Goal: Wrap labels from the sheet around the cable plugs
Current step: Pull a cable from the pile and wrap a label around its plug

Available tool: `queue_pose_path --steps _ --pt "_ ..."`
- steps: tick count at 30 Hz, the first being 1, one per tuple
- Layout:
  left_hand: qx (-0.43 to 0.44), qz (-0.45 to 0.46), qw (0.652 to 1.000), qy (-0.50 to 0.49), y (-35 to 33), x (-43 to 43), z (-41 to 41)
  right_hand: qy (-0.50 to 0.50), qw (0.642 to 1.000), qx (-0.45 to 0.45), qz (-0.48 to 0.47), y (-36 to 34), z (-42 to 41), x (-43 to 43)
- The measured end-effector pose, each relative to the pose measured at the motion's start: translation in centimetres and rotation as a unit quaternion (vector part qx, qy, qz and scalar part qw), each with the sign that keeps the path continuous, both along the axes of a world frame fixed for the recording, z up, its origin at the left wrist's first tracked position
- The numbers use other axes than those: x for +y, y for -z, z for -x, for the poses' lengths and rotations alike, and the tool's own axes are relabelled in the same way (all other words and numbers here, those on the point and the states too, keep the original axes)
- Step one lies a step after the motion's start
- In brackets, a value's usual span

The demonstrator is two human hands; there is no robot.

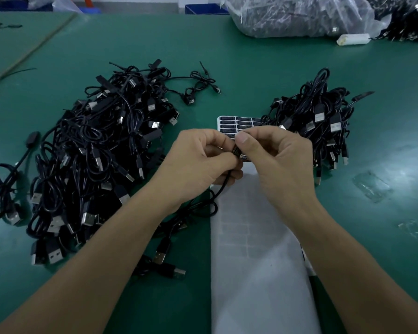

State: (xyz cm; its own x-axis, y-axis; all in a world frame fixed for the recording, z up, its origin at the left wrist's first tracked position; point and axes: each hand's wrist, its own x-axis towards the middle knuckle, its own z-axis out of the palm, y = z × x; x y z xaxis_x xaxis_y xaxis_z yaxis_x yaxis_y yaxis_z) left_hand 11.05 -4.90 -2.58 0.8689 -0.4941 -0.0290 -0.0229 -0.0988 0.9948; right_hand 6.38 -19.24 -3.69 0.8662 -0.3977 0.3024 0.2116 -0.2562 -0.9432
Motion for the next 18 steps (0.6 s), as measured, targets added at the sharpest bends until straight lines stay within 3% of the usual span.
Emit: queue_pose_path --steps 7,10,12,15,18 --pt "-0.166 -0.081 0.983 0.012 -0.1 0.4 -0.4 0.004 0.999 -0.031 0.032 -0.4 0.4 0.2" --pt "-0.232 -0.087 0.968 -0.029 -0.8 0.8 -0.6 -0.012 0.999 -0.024 0.04 -0.5 0.6 0.7" --pt "-0.245 -0.07 0.965 -0.06 -1.6 1.2 -0.8 -0.045 0.994 0.002 0.101 -0.2 0.8 1.1" --pt "-0.24 -0.014 0.967 -0.082 -2.7 1.4 -0.6 -0.08 0.951 0.049 0.293 0.6 0.9 1.6" --pt "-0.213 0.031 0.972 -0.092 -3.3 1.3 -0.1 -0.103 0.952 0.049 0.284 1.0 0.8 2.0"
